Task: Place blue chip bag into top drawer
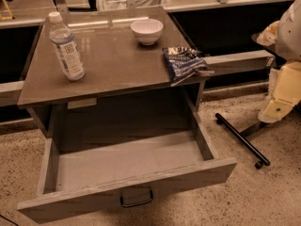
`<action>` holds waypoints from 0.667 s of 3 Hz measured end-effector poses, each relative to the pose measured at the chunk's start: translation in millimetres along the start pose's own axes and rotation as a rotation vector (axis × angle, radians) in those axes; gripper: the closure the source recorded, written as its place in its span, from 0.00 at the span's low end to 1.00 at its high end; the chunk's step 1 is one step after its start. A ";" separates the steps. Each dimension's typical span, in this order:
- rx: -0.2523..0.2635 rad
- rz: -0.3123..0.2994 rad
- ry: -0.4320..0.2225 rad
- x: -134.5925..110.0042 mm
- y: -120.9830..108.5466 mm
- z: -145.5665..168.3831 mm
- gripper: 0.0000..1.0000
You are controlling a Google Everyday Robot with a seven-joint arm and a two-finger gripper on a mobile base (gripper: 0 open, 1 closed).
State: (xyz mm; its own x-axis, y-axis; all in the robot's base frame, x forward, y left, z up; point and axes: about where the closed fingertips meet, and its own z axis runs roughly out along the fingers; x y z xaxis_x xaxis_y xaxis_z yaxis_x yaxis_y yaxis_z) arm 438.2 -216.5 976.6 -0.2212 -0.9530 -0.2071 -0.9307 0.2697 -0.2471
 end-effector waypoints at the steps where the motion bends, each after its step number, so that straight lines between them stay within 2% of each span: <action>1: 0.000 0.000 0.000 0.0 0.0 0.0 0.00; 2: 0.037 -0.023 -0.053 -21.0 -28.9 16.2 0.00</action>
Offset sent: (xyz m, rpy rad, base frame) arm 0.1101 0.0424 -0.0138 0.1059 -0.1468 0.0817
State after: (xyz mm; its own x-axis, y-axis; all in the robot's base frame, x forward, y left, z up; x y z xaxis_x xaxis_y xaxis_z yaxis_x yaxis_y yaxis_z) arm 474.4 -202.1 972.8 -0.1835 -0.9506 -0.2506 -0.9237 0.2539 -0.2868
